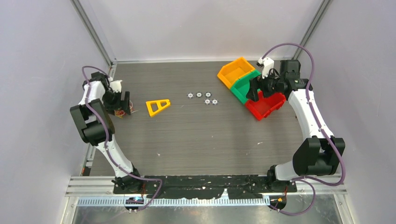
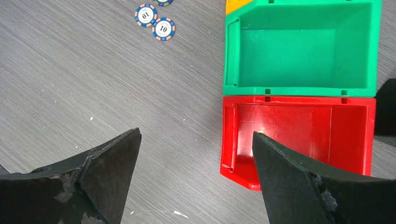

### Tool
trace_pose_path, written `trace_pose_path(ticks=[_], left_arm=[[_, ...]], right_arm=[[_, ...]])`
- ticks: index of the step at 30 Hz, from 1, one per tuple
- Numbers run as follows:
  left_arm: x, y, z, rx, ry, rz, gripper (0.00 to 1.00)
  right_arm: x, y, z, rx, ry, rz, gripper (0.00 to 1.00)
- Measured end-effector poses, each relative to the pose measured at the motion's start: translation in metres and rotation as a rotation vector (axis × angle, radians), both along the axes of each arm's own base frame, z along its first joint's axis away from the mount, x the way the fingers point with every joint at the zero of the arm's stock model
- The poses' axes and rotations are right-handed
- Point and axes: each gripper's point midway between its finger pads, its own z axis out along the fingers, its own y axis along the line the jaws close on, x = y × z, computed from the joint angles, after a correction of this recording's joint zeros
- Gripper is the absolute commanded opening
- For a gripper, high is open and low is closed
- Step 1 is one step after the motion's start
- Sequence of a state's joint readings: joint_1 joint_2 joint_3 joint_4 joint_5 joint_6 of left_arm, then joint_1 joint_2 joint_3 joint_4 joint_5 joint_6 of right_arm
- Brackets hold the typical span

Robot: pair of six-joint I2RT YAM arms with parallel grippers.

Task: Untangle the cables

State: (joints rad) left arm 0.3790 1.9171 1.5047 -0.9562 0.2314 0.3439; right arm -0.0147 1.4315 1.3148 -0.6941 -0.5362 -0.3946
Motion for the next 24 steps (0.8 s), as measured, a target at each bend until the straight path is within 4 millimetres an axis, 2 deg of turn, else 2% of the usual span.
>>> trace_pose_path(ticks=[3,5,6,7,9,10,14,16,18,21,24], left_arm=[[0.014,-0.001,-0.01,-0.022,0.008,0.007,0.78],[0.025,0.0,-0.011,-0.014,-0.009,0.002,0.63],[0.03,0.0,-0.01,-0.007,-0.02,-0.003,0.55],[0.035,-0.002,-0.009,0.006,-0.032,-0.012,0.42],[0.043,-0.007,-0.008,0.037,-0.047,-0.041,0.06],[0.045,-0.01,-0.009,0.051,-0.051,-0.06,0.0],[0.052,-0.028,-0.007,0.075,-0.079,-0.158,0.0],[0.046,-0.045,0.001,0.048,-0.102,-0.208,0.0],[0.033,-0.069,0.017,0.008,-0.141,-0.265,0.0],[0.013,-0.119,0.062,-0.063,-0.263,-0.376,0.0],[-0.012,-0.188,0.109,-0.151,-0.412,-0.533,0.0]], right_arm=[[-0.002,0.001,0.0,0.009,0.009,0.002,0.95],[-0.004,0.003,-0.001,0.018,0.017,0.007,0.95],[-0.004,0.004,0.0,0.022,0.019,0.009,0.95],[-0.004,0.005,0.0,0.028,0.02,0.01,0.95],[-0.005,0.006,0.0,0.038,0.027,0.007,0.95],[-0.005,0.006,0.0,0.042,0.03,0.004,0.95],[-0.004,0.007,-0.002,0.05,0.043,-0.013,0.95],[-0.004,0.008,-0.002,0.057,0.05,-0.018,0.95],[-0.003,0.011,0.0,0.076,0.053,-0.029,0.95],[-0.004,0.028,0.001,0.129,0.057,-0.005,0.95],[-0.016,0.058,-0.002,0.194,0.09,0.077,0.95]])
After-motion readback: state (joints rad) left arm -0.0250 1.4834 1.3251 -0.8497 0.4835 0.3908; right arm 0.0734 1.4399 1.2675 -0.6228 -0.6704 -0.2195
